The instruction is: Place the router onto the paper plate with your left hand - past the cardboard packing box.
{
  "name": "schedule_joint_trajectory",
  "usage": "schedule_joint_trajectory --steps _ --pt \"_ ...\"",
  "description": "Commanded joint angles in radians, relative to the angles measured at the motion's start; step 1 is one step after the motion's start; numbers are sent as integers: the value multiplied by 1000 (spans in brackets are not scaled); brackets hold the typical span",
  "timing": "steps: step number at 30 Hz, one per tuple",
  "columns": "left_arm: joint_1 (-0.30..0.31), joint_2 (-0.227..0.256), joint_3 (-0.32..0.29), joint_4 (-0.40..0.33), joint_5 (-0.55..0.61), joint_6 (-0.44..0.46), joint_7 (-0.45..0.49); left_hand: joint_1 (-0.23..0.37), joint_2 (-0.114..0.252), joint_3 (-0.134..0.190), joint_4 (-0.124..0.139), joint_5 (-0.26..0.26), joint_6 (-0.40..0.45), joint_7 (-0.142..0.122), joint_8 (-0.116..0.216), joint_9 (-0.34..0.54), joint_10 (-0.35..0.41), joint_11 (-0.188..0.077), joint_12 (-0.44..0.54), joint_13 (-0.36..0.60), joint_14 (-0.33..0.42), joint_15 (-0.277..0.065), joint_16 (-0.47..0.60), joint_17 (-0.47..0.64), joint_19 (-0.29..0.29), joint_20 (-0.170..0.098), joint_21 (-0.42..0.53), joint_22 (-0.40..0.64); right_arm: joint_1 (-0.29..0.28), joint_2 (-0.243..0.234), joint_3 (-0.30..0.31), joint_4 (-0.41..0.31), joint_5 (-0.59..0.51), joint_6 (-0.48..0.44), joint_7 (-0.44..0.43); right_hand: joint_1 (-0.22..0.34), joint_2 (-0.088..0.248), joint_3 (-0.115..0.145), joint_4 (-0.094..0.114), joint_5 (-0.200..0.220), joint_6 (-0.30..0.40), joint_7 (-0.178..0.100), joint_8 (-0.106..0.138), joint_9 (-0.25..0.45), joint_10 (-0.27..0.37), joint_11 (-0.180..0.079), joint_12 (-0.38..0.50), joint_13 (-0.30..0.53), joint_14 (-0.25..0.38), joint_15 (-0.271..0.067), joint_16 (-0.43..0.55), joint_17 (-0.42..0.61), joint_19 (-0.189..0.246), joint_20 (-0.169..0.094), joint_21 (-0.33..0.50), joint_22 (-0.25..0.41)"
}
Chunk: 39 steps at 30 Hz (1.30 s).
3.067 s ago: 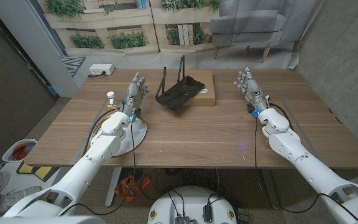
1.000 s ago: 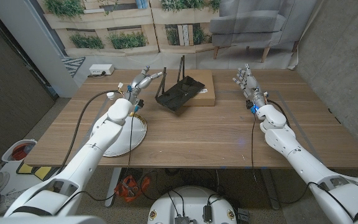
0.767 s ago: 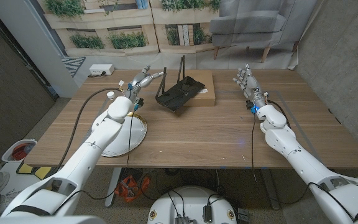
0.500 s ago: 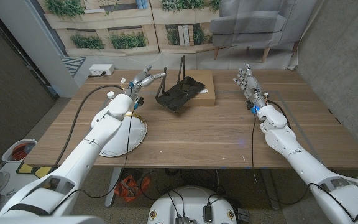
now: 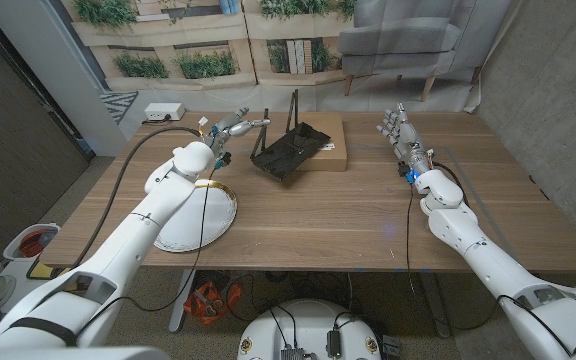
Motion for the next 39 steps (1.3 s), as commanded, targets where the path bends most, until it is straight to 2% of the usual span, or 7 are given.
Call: schedule_joint_trajectory --steps 1,8,19,21,23,26,39 --pt "-49 17 17 -27 21 135 -101 16 -2 -6 6 5 15 6 5 5 28 8 12 6 26 9 9 2 29 4 6 3 -19 -10 5 -12 5 2 -5 -2 -7 4 3 5 9 -3 6 3 7 0 4 5 11 -1 5 4 9 0 7 3" --pt "-61 17 10 -24 6 170 -153 34 -4 -15 11 2 43 20 4 5 83 31 26 8 88 11 17 2 82 7 13 3 -25 -14 6 -20 6 4 -9 -2 -7 4 2 5 10 -3 6 3 6 -1 3 5 11 -1 5 4 9 1 7 3" --pt "-96 23 11 4 -26 209 -254 30 -35 -47 18 2 101 39 10 4 167 38 48 12 170 5 30 3 134 7 14 3 -32 -17 7 -33 8 7 -11 -3 -7 5 2 5 10 -3 6 3 6 -3 3 5 12 0 4 4 10 0 7 3" --pt "-103 27 16 5 -22 216 -267 32 -42 -56 19 4 114 75 9 4 178 41 49 13 179 8 28 3 146 8 13 3 -34 -17 7 -36 9 7 -12 -3 -7 5 2 5 11 -3 6 3 6 -3 3 5 12 0 4 4 10 0 7 3" --pt "-107 25 17 6 -22 224 -273 35 -48 -64 20 7 133 92 11 4 201 61 54 13 197 6 29 4 147 9 7 2 -37 -18 7 -39 10 8 -12 -3 -7 5 2 5 11 -4 6 3 7 -1 3 5 12 0 4 4 10 0 7 3" --pt "-117 25 21 13 -22 236 -289 38 -49 -68 20 9 148 104 12 3 217 63 58 14 212 4 31 4 147 9 2 2 -40 -20 8 -45 10 8 -15 -3 -8 5 2 5 10 -3 6 3 7 -1 3 5 12 0 4 4 11 0 7 3" --pt "-177 30 59 73 -14 246 -380 92 -5 -47 13 11 157 111 4 3 229 70 56 16 228 8 28 7 161 7 -5 2 -38 -19 10 -37 15 14 -12 -5 -8 6 1 5 11 -3 6 3 8 -2 3 5 13 2 4 4 12 -1 7 3"
